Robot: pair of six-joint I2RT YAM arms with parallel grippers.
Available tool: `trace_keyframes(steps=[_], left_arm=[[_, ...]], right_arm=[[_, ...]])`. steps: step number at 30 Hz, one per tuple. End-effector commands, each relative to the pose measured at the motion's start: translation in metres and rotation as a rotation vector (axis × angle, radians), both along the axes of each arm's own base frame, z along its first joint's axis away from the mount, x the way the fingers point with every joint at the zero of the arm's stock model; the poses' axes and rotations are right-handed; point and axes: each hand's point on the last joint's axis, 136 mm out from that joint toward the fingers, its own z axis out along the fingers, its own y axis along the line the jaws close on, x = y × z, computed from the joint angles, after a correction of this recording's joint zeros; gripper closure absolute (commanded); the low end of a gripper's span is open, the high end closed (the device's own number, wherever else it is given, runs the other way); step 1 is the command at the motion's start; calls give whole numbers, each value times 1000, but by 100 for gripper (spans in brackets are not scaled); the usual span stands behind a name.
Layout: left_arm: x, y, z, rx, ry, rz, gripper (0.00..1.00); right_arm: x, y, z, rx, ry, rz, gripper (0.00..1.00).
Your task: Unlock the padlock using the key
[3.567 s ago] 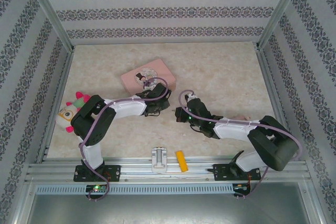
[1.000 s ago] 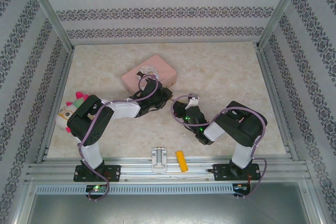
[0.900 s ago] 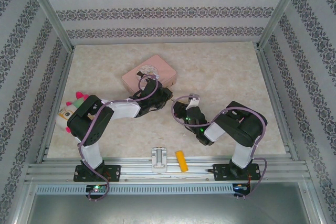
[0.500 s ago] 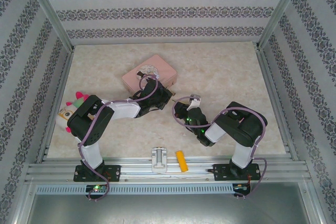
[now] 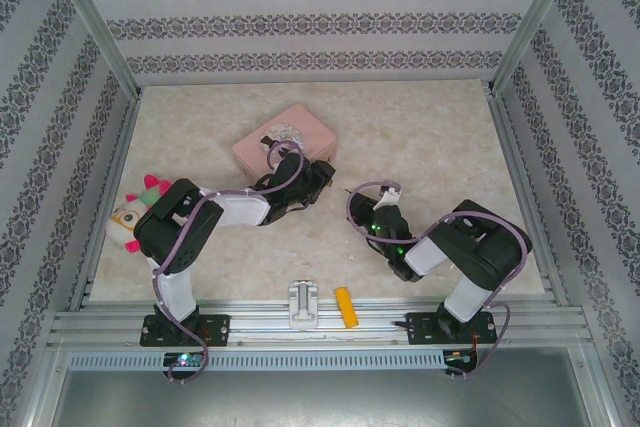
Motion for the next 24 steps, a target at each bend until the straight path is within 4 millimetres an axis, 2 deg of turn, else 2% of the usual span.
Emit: trace_keyframes(steps=[1, 9, 15, 20, 24], left_arm=[[-15, 24, -59, 144, 146, 41, 44], [-4, 26, -76, 242, 85, 50, 44], [-10, 40, -83, 353, 72, 75, 43], [-20, 49, -80, 373, 70, 95, 33], [-19, 48, -81, 388, 58, 92, 30]], right_arm=[[-4, 0, 1, 16, 19, 16, 100], [-4, -1, 4, 6, 22, 23, 100], [-4, -2, 7, 7, 17, 29, 100], [-3, -2, 8, 7, 16, 28, 100], [-3, -2, 9, 7, 12, 30, 100]])
